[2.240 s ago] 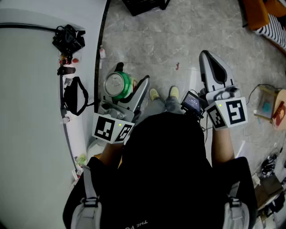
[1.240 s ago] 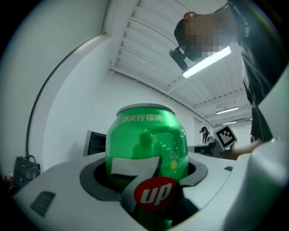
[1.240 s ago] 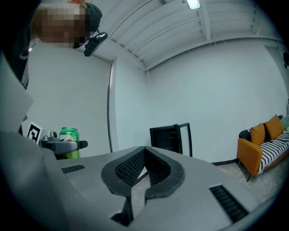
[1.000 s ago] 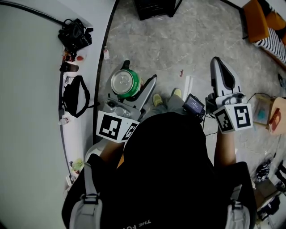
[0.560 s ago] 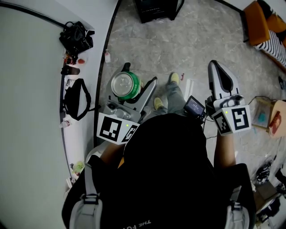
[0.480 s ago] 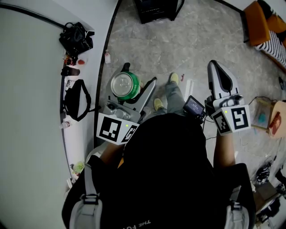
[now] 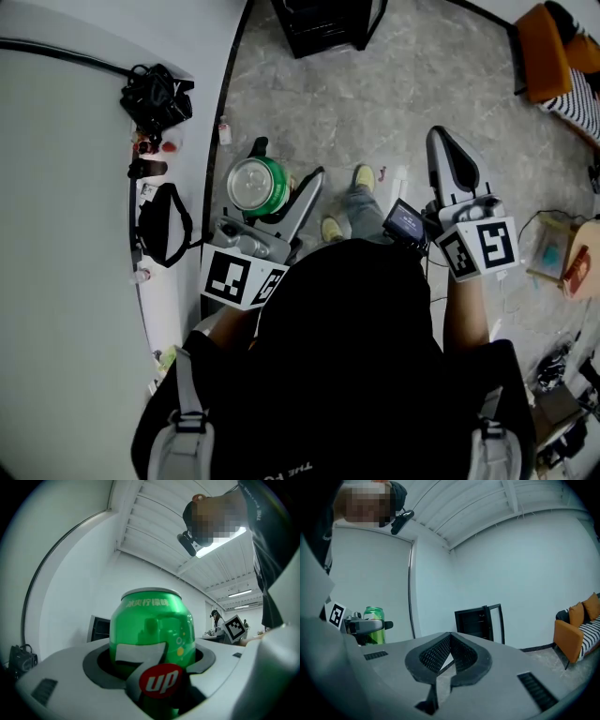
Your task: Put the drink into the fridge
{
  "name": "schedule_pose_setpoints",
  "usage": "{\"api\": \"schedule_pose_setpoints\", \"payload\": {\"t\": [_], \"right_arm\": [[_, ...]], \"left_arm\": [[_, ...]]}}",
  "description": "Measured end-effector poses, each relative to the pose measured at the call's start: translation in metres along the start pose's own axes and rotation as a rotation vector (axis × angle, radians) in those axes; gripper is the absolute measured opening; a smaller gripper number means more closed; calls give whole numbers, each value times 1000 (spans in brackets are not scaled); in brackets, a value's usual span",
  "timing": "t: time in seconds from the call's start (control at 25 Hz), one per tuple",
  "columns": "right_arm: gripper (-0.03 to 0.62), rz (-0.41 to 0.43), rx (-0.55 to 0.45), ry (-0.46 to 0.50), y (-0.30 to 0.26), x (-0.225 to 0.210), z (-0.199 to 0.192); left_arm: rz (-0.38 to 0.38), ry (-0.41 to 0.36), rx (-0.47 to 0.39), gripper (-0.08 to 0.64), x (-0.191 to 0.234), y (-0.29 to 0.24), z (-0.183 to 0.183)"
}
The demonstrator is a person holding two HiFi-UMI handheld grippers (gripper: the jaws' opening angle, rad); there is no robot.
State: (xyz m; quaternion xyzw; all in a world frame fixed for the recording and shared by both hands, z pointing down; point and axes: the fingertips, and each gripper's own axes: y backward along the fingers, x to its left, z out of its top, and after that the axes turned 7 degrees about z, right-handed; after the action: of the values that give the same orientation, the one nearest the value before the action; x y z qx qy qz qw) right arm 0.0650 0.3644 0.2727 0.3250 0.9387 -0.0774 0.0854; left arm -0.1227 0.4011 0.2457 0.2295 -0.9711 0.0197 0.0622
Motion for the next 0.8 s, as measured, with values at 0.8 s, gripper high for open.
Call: {"api": "schedule_pose_setpoints", "payload": {"t": [0.8], "right_arm": [[11, 9, -20, -34, -56, -136, 26]], "left_arm": [[-3, -41, 28, 339, -12, -152, 10]]}}
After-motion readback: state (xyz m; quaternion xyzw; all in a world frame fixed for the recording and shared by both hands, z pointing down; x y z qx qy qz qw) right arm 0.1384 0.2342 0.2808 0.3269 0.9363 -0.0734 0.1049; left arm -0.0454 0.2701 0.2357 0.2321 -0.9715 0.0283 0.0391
